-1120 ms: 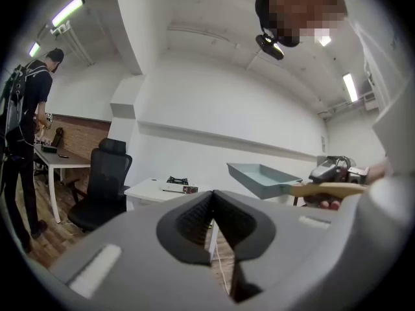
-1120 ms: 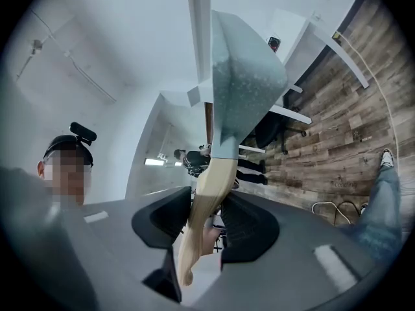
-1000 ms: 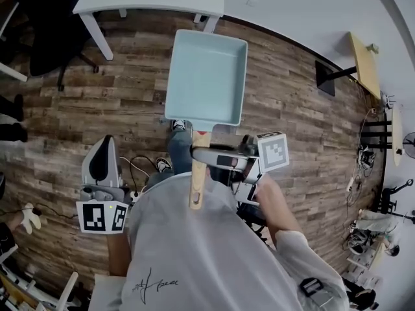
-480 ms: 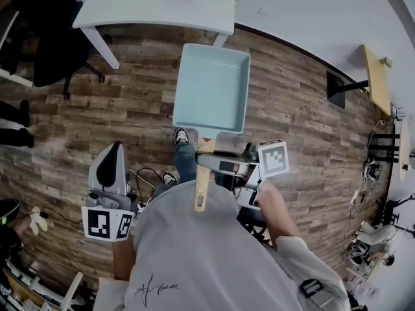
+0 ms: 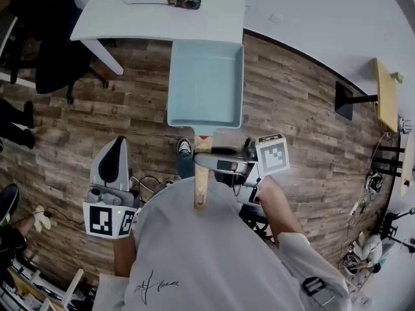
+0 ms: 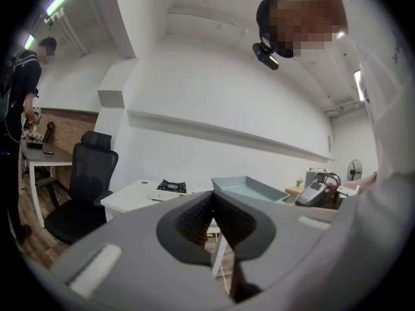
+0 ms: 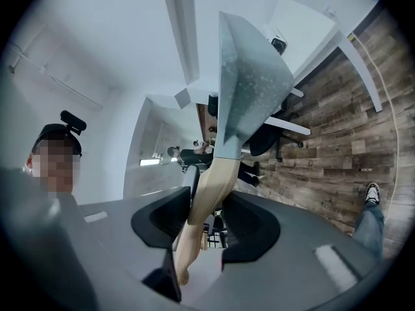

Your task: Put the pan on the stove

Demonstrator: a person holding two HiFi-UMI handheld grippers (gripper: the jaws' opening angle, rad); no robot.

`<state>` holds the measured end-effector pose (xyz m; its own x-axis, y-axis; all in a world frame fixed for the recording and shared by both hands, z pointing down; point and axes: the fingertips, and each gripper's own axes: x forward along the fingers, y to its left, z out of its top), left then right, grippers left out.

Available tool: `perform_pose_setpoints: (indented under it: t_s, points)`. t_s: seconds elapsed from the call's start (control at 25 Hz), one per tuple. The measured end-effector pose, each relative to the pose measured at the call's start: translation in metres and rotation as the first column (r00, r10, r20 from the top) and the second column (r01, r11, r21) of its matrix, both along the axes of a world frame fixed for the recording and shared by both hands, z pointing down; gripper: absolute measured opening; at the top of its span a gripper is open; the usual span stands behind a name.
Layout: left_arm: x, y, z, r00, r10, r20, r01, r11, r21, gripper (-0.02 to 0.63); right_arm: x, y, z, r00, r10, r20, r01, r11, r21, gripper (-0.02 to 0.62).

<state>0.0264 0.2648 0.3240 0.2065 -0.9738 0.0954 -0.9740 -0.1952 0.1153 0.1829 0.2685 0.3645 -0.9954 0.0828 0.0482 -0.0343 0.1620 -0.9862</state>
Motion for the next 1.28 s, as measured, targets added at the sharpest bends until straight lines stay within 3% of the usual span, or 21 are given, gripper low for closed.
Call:
perform_pose_setpoints:
  t_s: [0.6,0.96,1.28]
  points:
    - [-0.035,-0.073,-0.01,0.996,-0.088,0.0,0.088,0.995,0.04,0.054,-0.034,-0.086,-0.005,0.998,-0.064,-0.001,0.064,0.996,0.057,0.147]
    - [-0.081,-0.131,-0.015,0.995,-0.096,-0.04,0.098,0.992,0.073,0.054,-0.087,-0.138,-0.006,0.996,-0.088,0.019,0.087,0.995,0.053,0.149]
    - [-0.13,-0.197,-0.024,0.998,-0.059,-0.025,0.061,0.994,0.087,0.054,-0.149,-0.187,-0.006,0.995,-0.094,0.032,0.091,0.993,0.069,0.15]
